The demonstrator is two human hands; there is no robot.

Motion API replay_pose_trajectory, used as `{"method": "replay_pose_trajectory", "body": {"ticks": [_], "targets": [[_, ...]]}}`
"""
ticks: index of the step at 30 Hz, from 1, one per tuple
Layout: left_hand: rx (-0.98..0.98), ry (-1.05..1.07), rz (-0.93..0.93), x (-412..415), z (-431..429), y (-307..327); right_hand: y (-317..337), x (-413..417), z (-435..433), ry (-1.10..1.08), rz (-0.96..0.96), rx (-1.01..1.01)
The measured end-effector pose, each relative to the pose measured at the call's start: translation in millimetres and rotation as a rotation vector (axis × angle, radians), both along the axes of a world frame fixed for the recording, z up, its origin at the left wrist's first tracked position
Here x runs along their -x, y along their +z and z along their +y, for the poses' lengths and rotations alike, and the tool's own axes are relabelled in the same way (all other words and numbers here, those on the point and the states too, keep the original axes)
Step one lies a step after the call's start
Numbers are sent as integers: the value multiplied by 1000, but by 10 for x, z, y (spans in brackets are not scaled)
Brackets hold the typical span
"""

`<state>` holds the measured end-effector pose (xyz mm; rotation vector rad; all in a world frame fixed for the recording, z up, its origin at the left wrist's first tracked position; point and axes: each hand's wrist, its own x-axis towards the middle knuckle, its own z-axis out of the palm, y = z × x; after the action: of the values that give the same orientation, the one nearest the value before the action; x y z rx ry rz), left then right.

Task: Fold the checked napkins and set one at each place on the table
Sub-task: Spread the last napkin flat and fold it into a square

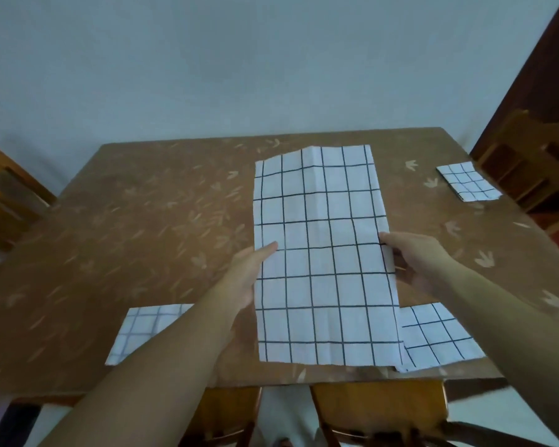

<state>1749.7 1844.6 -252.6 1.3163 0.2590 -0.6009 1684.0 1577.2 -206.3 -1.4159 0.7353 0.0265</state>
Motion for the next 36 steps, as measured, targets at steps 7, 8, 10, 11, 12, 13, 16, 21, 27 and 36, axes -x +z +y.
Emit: {"method": "replay_pose_trajectory", "body": {"ticks": [7, 8, 10, 11, 12, 13, 16, 21, 27, 36], "targets": [[-239, 32, 36, -231, 356, -765, -627, -38, 142, 41, 145, 49], [-262, 41, 44, -236, 392, -840, -725, -42, 172, 64, 170, 66], [-290, 25, 81, -184, 425, -863, -910, -37, 236, 95, 212, 91], [-306, 20, 91, -93, 380, -683, -994, -35, 263, 105, 222, 104], [-332, 18, 101, -63, 369, -655, -1064, -33, 290, 119, 226, 115], [-351, 8, 104, -59, 382, -696, -1136, -38, 312, 130, 228, 121], [-430, -72, 97, -108, 436, -858, -1312, -84, 354, 163, 252, 123], [-633, -183, 21, -292, 482, -983, -1465, -291, 338, 218, 305, 205], [-875, -324, -272, -590, 385, -1008, -1434, -692, 259, 382, 372, 646], [-819, -268, -303, -1082, 304, -1056, -1323, -1407, 145, 190, 343, 497]]}}
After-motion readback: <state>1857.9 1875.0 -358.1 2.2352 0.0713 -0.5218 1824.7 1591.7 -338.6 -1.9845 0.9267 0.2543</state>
